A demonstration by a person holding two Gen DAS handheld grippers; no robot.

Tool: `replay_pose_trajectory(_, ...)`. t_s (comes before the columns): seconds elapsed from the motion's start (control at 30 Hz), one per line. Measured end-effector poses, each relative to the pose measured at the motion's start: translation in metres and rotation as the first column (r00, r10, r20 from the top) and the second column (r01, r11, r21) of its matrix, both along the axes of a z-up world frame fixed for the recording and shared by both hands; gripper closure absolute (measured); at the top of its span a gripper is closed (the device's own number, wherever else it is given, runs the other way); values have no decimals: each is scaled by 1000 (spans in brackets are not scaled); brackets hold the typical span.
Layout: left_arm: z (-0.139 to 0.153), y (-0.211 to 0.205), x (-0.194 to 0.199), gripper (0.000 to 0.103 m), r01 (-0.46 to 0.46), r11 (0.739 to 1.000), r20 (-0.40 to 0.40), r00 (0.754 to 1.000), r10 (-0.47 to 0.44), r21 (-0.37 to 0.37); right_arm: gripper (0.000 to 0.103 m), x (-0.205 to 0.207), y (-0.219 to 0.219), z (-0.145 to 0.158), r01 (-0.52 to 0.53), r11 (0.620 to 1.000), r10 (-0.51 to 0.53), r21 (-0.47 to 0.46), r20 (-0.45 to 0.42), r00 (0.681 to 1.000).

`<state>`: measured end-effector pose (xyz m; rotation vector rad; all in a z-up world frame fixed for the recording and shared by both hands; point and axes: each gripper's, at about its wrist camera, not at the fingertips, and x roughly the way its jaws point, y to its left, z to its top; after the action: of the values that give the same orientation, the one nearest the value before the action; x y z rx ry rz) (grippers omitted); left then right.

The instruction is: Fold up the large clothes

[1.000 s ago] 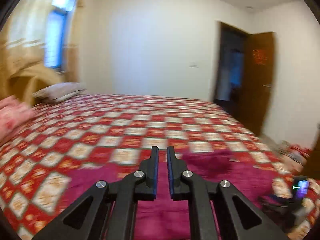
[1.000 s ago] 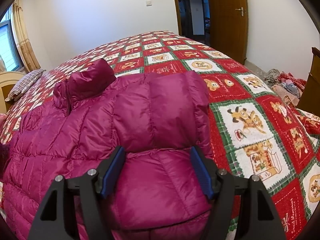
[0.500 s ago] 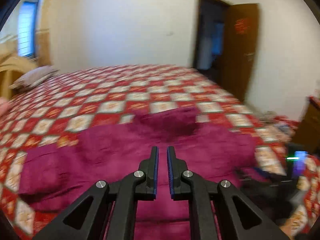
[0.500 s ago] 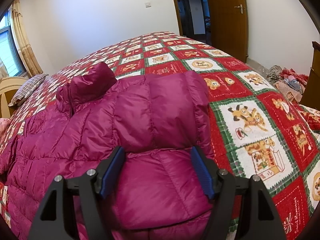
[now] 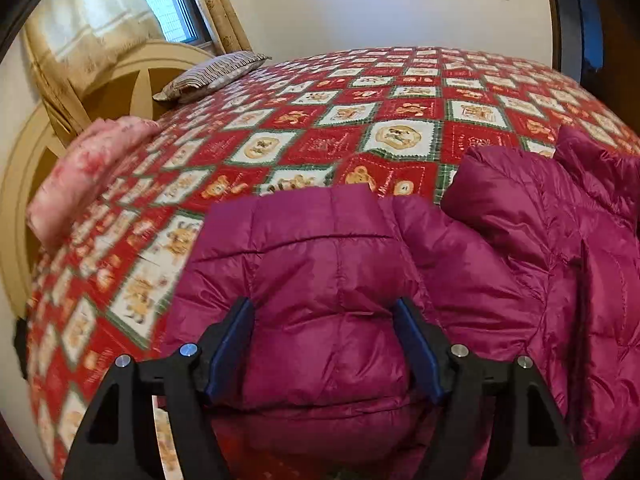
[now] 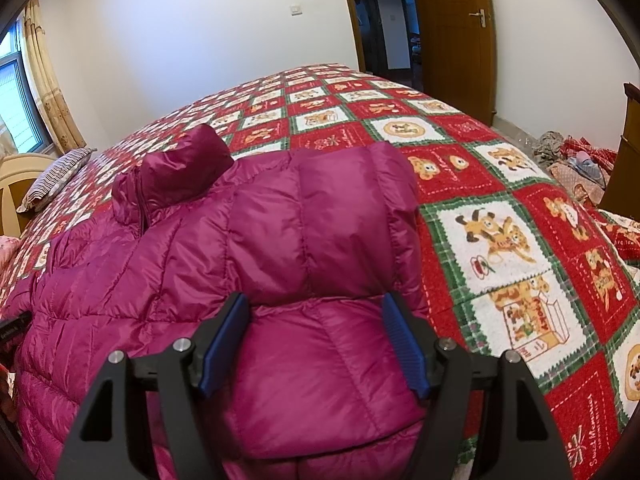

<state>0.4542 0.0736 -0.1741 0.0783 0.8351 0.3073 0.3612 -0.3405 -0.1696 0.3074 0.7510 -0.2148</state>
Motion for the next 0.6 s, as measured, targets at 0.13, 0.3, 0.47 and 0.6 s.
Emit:
replay_pose_trajectory(0.13,12,9,-11,84,42,991,76,997,-32,-129,30,0,0,0,-7,1000,7,-3,2,1000)
replay_pose_trajectory(0.3,52,14,-26,90,140,954,264,962,-68,-266,30,0,0,0,-7,1000,7,0,4,1000)
replay_pose_trajectory(0.47,97,-31,-40,90,325,900,385,901,-201,-289,30,-1,-1,0,-7,1000,7,6,8,1000)
replay_pose_trajectory(0.6,125,-92,-63,90,534,802,462,802,-379,-269,30,-2,-2,0,-8,1000,8,13,12,1000)
